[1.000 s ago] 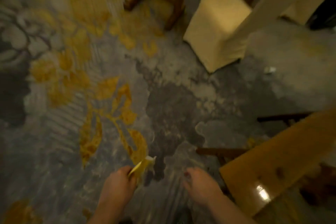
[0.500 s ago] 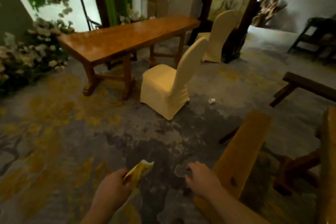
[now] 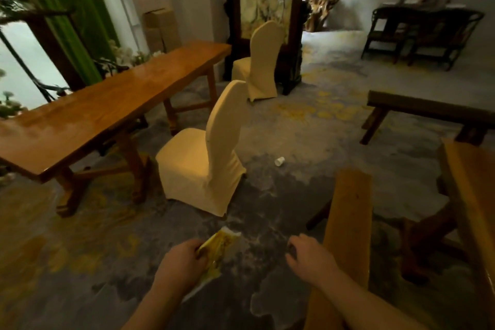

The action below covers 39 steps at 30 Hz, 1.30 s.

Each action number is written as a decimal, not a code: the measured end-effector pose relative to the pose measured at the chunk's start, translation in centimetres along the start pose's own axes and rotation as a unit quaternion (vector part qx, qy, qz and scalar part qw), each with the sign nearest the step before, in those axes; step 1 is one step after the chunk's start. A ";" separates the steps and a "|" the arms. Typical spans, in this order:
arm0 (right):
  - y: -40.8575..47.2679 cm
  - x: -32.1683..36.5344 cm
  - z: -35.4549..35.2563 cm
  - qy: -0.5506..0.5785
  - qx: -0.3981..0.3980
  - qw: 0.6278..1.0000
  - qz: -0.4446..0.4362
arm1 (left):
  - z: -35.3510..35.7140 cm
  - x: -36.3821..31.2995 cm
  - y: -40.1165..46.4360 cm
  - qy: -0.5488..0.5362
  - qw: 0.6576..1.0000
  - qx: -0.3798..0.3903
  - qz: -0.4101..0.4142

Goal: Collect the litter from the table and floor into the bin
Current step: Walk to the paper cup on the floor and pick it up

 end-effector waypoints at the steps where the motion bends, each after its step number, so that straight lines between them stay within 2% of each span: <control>1: 1.3 -0.2 -0.9 -0.003 -0.004 1.000 0.000 | -0.4 -1.2 1.7 -0.002 1.000 0.000 0.014; 6: 9.4 -1.3 -4.0 -0.014 -0.009 1.000 0.012 | -0.9 -5.9 11.6 -0.015 0.999 0.012 0.050; 11: 18.7 -3.0 -6.4 -0.026 -0.021 0.999 0.039 | 0.4 -9.8 23.6 -0.021 0.993 0.069 0.096; 22: 35.2 -9.5 -13.5 -0.031 -0.013 0.987 0.160 | -0.2 -20.1 47.7 0.015 0.978 0.111 0.174; 30: 47.7 -16.8 -16.9 -0.009 -0.010 0.987 0.161 | 3.8 -26.0 60.2 -0.007 0.981 0.153 0.121; 39: 69.1 -33.3 -17.9 -0.003 0.098 0.992 0.085 | 12.7 -31.8 77.4 -0.039 0.986 0.153 -0.052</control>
Point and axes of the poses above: each hand's wrist, its own y-axis towards the middle knuckle, its own z-axis out of the palm, x = y × z, the point moved 10 cm from there along y, towards the middle knuckle, and after that the axes turned 5 degrees about -z, right-handed, at the moved point
